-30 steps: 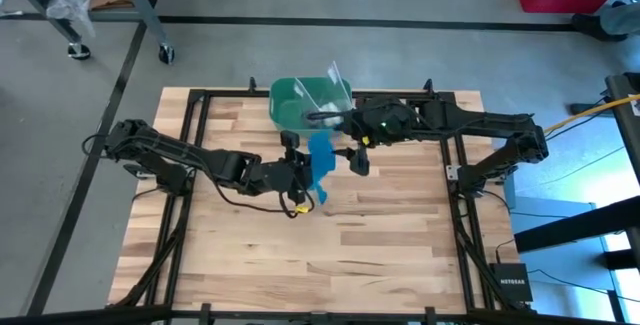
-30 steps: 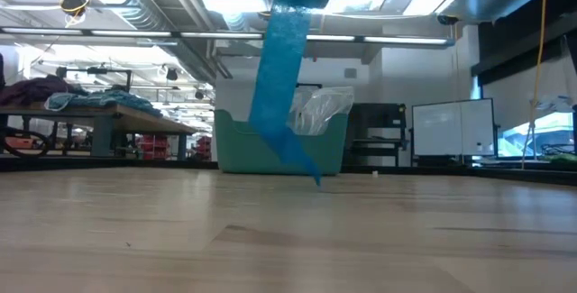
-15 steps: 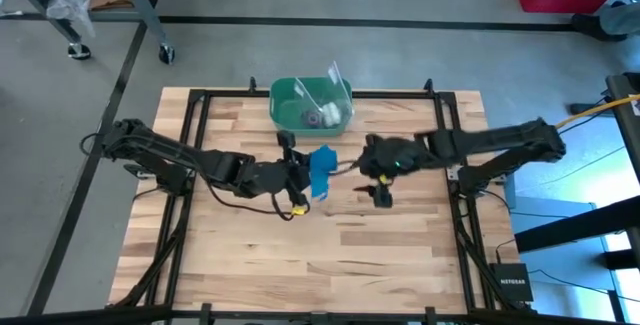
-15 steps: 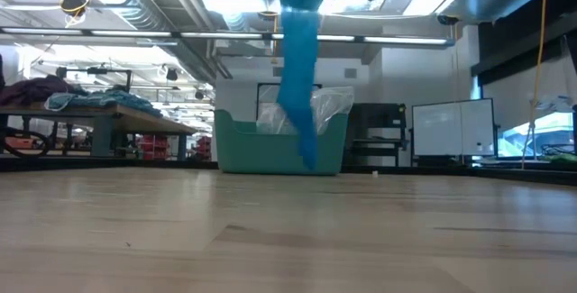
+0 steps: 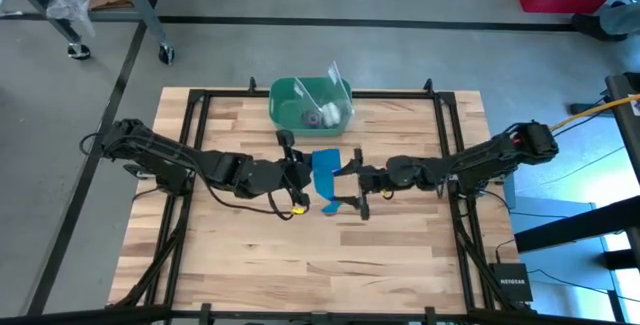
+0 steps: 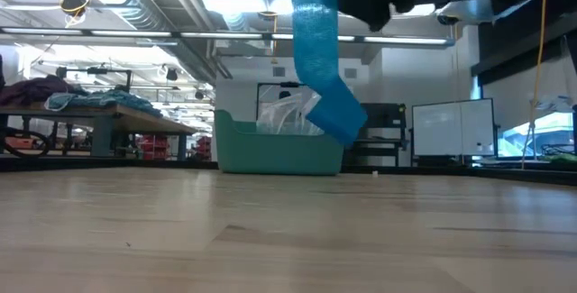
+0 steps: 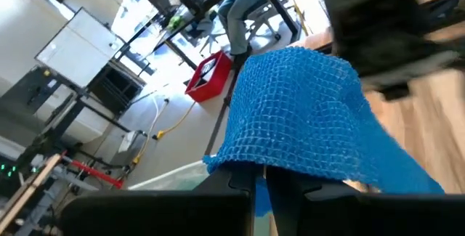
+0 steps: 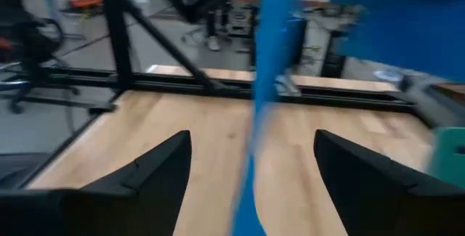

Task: Roll bandage
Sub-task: Roll the blue bandage

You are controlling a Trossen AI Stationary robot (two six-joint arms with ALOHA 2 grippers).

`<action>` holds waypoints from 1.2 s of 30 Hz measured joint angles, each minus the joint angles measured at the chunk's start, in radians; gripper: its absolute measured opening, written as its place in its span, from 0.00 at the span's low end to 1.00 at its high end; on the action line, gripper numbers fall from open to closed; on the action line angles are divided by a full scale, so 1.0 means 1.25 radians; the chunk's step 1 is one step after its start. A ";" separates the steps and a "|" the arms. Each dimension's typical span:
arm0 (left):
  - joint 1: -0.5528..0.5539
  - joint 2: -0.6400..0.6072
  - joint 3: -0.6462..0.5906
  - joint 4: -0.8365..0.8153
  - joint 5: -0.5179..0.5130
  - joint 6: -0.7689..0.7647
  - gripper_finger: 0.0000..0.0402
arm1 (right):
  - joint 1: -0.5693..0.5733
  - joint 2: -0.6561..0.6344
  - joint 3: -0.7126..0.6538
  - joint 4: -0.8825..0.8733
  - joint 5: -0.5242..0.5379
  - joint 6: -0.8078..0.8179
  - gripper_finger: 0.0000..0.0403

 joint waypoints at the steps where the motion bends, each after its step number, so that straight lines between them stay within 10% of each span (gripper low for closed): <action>1: 0.001 0.000 0.000 0.001 0.000 -0.003 0.03 | 0.000 0.015 0.008 -0.005 -0.003 0.000 0.71; 6: 0.004 0.000 0.000 -0.005 0.000 -0.007 0.03 | 0.001 0.069 0.065 -0.012 0.038 -0.007 0.53; 12: -0.002 0.000 0.000 -0.006 -0.015 0.000 0.03 | 0.064 0.024 0.077 -0.034 0.063 -0.095 0.06; 22: 0.002 0.012 -0.001 -0.056 0.007 0.051 0.03 | 0.166 -0.118 0.236 -0.209 0.186 -0.228 0.02; 36: -0.077 0.017 0.003 -0.130 0.055 0.167 0.03 | -0.133 -0.138 0.655 -0.804 0.229 -0.224 0.02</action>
